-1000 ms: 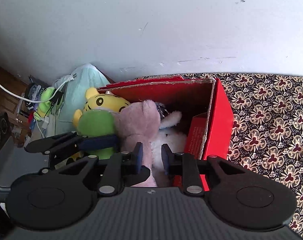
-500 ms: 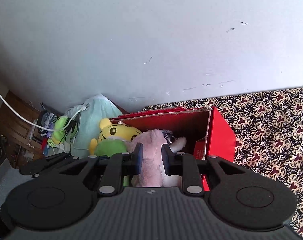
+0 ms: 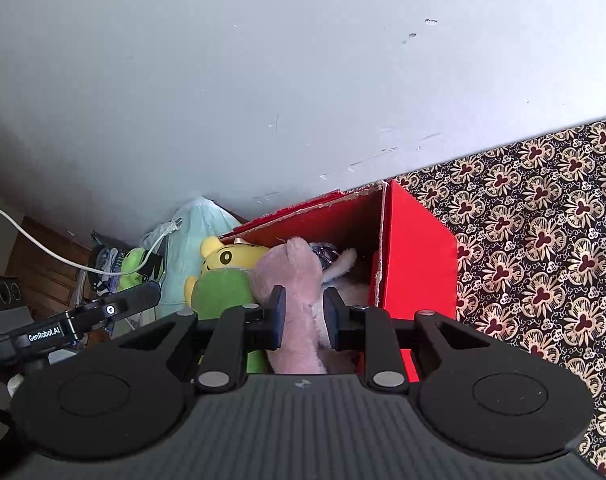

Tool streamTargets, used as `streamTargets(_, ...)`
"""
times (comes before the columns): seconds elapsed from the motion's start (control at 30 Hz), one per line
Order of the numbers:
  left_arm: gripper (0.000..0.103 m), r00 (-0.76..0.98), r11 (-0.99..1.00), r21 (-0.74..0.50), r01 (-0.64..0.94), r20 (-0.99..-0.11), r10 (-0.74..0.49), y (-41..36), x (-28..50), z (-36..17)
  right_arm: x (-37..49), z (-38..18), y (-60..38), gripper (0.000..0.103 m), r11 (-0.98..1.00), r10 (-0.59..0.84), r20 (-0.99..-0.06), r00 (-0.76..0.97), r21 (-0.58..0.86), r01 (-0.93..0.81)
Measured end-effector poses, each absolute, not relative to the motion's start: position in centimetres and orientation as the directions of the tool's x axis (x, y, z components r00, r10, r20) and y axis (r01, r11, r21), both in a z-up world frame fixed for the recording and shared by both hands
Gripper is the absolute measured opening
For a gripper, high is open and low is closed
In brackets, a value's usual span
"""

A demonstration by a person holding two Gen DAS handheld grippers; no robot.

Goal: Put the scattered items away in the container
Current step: 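Lower the teddy into the box beside the green plush and open both grippers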

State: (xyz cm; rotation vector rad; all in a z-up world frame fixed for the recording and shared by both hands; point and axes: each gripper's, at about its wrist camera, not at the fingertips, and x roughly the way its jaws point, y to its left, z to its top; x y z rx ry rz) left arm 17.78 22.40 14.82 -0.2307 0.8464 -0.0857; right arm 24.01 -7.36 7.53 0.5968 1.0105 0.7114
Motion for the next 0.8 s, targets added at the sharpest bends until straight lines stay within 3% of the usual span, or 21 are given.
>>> streamTargets(0.23, 0.083, 0.646, 0.961, -0.243, -0.133, -0.757, -0.102, 22.3, 15.4, 14.4, 24.0, 7.3, -6.5, 0.026, 0.657, 0.753, -0.584, 0.303, 0.693, -0.298)
streamTargets(0.33, 0.083, 0.624, 0.972, -0.177, -0.156, -0.781, -0.042, 21.2, 15.6, 13.5, 23.8, 7.4, -6.0, 0.029, 0.736, 0.677, -0.663, 0.32, 0.615, -0.283)
streamTargets(0.47, 0.096, 0.626, 0.986, -0.117, -0.119, -0.779, -0.017, 20.3, 16.9, 13.1, 23.5, 8.8, -5.1, 0.032, 0.825, 0.565, -0.738, 0.369, 0.489, -0.284)
streamTargets(0.57, 0.098, 0.63, 0.986, -0.113, -0.125, -0.777, -0.009, 20.9, 18.2, 13.3, 23.0, 9.7, -4.0, 0.035, 0.886, 0.464, -0.781, 0.418, 0.399, -0.237)
streamTargets(0.8, 0.1, 0.615, 0.996, 0.03, -0.082, -0.785, 0.074, 21.9, 20.3, 14.2, 21.5, 10.9, 0.4, 0.059, 0.939, 0.344, -0.811, 0.473, 0.297, -0.174)
